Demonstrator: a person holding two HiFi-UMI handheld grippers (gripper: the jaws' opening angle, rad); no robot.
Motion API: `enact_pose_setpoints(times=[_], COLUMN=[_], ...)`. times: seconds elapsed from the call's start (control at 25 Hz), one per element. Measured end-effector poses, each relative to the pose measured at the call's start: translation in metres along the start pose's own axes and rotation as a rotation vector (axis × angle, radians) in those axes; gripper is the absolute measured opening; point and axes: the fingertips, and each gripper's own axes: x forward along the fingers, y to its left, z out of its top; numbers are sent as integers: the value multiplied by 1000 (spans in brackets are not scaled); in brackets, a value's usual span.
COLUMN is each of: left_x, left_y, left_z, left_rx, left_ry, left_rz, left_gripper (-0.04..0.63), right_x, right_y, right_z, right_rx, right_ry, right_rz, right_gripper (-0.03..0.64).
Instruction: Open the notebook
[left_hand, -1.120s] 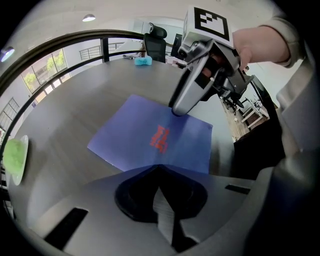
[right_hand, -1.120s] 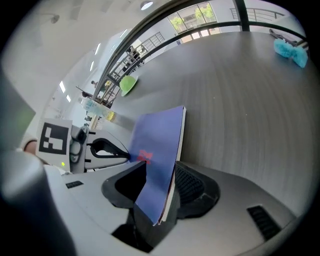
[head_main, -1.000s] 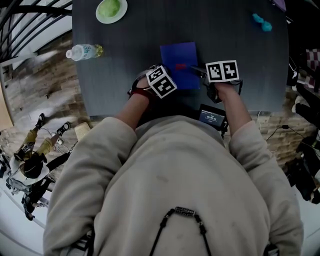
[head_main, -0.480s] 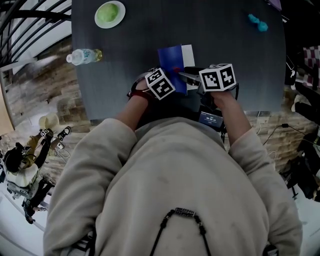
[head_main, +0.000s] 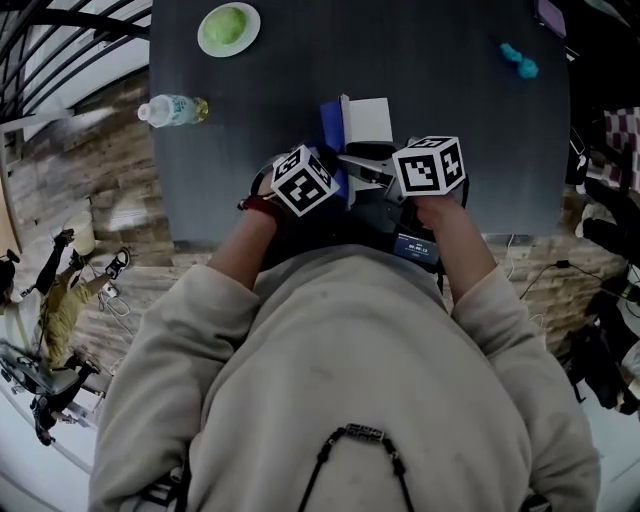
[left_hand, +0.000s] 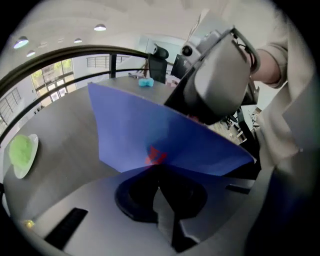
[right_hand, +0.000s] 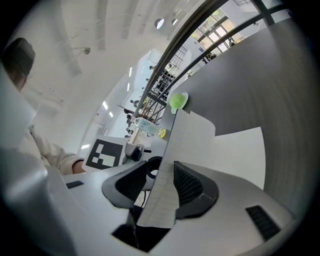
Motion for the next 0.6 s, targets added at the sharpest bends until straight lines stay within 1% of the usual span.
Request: enact_pose_setpoints(times=[0.12, 0.28, 0.44, 0.6], left_x=[-17, -40, -58, -60], left_y=[-2, 3, 16, 18], left_z=[9, 8, -2, -22], left_rx=[-12, -22, -90, -150], left_ry=[-111, -202, -263, -278], left_rz=[-5, 26, 74, 87], left_gripper=[6, 6, 6, 6], right_x=[11, 23, 34, 51], right_y=[8, 19, 28, 32], right_z=[-4, -3, -4, -11], right_rx=[-7, -6, -15, -26], right_ry=[27, 36, 71, 122], right_rz=[17, 61, 97, 112], right_gripper=[183, 183, 183, 183])
